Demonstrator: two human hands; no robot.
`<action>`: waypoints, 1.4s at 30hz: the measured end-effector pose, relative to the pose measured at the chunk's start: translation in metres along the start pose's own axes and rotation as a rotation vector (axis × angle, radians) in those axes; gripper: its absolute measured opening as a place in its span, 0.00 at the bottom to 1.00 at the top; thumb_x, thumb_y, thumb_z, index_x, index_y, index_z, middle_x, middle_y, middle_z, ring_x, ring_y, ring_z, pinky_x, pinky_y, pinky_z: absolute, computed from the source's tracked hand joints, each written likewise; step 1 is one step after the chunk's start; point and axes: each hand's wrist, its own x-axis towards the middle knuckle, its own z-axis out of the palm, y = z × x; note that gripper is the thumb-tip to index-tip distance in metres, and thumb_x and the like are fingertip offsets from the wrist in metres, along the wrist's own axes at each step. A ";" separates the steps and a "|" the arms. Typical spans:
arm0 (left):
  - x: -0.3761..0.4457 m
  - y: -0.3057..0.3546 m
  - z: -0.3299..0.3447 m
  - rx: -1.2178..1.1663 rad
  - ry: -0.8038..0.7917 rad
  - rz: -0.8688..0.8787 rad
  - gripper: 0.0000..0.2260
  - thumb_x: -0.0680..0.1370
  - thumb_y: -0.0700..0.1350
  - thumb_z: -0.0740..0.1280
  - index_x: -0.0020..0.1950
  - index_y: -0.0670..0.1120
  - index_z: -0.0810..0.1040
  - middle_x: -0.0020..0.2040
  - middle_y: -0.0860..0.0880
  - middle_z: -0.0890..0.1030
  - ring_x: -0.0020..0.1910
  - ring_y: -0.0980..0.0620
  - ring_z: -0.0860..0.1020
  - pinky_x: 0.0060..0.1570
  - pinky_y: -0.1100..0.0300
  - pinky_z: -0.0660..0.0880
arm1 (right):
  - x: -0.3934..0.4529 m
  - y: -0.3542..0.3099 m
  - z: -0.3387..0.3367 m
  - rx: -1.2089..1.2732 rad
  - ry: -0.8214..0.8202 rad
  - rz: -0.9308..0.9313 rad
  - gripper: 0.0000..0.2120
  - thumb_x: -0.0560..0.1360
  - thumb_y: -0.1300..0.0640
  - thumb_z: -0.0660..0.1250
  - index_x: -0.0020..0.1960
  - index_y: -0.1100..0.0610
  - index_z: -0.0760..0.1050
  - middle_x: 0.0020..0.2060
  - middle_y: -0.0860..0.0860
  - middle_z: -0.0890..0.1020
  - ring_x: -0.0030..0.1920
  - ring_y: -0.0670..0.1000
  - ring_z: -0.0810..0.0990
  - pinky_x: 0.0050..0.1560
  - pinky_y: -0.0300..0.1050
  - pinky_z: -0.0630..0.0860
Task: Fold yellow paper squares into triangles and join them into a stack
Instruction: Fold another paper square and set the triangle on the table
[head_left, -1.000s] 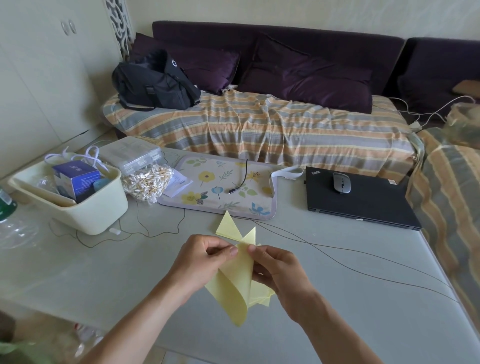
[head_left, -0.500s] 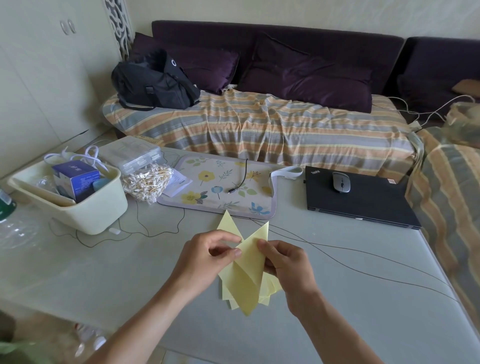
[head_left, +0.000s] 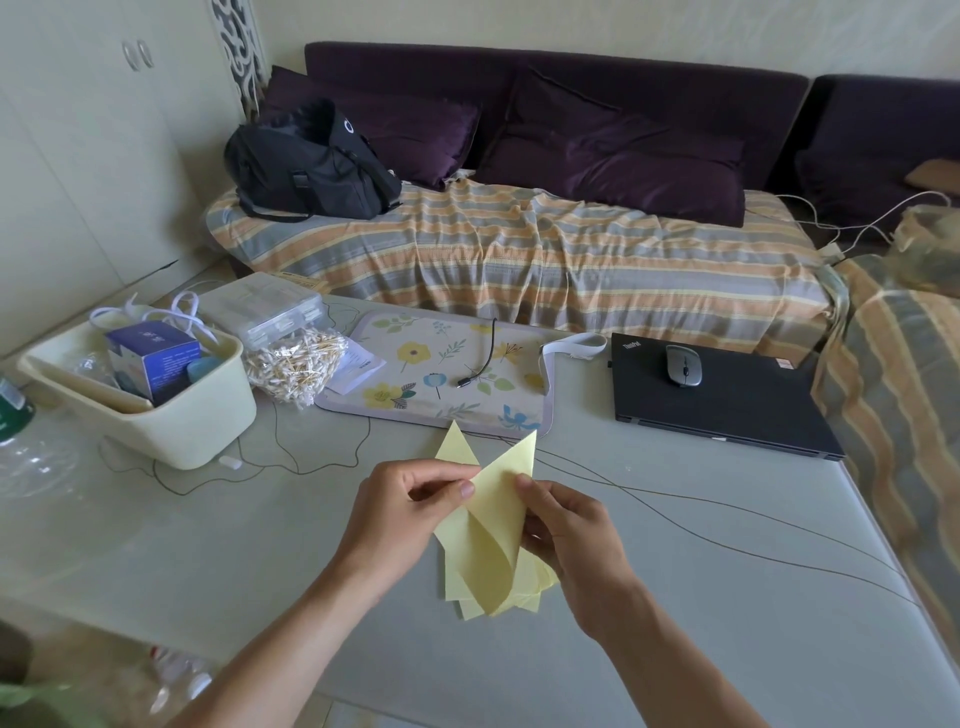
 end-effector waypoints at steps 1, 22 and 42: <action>0.000 0.000 0.000 -0.025 0.010 -0.012 0.08 0.77 0.41 0.75 0.53 0.51 0.88 0.49 0.57 0.88 0.52 0.58 0.85 0.58 0.59 0.78 | 0.000 0.000 0.001 0.000 -0.014 0.004 0.20 0.78 0.52 0.71 0.51 0.72 0.78 0.44 0.61 0.84 0.44 0.54 0.83 0.50 0.44 0.82; -0.001 0.001 0.003 -0.099 0.115 -0.136 0.06 0.75 0.42 0.76 0.50 0.51 0.88 0.42 0.53 0.88 0.46 0.57 0.85 0.48 0.67 0.74 | -0.003 0.001 0.005 -0.121 0.024 -0.008 0.12 0.76 0.55 0.74 0.47 0.65 0.83 0.45 0.62 0.87 0.42 0.55 0.85 0.50 0.50 0.84; 0.002 0.001 -0.003 -0.109 0.271 -0.166 0.05 0.75 0.42 0.76 0.48 0.51 0.88 0.41 0.55 0.88 0.42 0.63 0.84 0.44 0.68 0.73 | -0.005 0.003 0.007 -0.077 -0.107 0.069 0.11 0.76 0.55 0.74 0.47 0.64 0.84 0.42 0.58 0.85 0.42 0.55 0.84 0.46 0.45 0.81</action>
